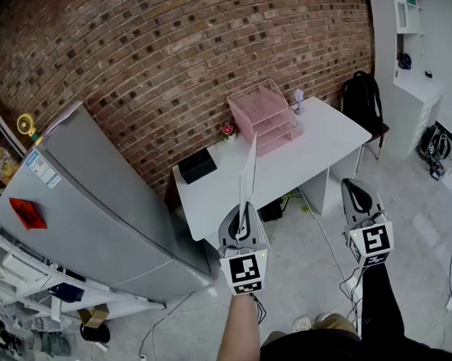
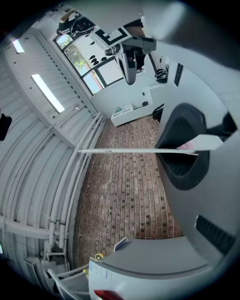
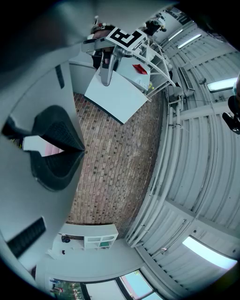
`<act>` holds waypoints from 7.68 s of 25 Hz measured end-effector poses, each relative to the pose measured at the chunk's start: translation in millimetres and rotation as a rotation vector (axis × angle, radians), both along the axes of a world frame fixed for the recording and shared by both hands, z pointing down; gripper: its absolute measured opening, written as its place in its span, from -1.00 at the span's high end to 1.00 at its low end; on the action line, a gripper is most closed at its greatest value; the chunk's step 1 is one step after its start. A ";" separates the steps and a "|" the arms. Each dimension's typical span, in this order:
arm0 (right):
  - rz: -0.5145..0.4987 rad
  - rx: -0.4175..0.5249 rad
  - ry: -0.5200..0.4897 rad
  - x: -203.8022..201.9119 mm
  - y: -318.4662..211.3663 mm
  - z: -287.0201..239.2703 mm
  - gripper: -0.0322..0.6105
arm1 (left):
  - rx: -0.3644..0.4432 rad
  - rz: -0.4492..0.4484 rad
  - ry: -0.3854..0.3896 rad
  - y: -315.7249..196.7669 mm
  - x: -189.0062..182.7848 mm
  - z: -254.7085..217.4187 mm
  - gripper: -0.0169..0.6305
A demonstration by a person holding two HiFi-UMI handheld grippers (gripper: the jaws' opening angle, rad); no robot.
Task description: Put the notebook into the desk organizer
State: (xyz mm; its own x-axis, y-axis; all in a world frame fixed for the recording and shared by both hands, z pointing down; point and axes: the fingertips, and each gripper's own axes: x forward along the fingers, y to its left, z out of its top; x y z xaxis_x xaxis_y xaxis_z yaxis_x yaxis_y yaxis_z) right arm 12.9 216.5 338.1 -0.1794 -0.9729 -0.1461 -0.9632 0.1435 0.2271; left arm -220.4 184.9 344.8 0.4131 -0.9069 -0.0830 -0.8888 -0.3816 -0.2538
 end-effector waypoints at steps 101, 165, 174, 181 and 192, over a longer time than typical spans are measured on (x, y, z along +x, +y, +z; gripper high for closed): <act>-0.085 0.013 0.009 125.0 -543.8 23.6 0.84 | -0.144 -0.002 0.080 -543.9 142.8 48.6 0.89; -0.250 -0.082 0.091 105.7 -682.8 62.4 0.84 | -0.988 0.118 0.136 -637.8 207.6 172.0 0.67; -0.250 -0.087 0.097 104.4 -679.6 61.7 0.84 | -0.953 0.113 0.108 -638.7 206.2 171.1 0.61; -0.253 -0.087 0.095 101.0 -675.7 62.0 0.84 | -0.915 -0.059 -0.157 -637.7 176.6 196.4 0.01; -0.262 -0.084 0.100 93.4 -670.0 59.6 0.84 | -0.806 -0.112 -0.392 -636.5 171.9 193.4 -0.13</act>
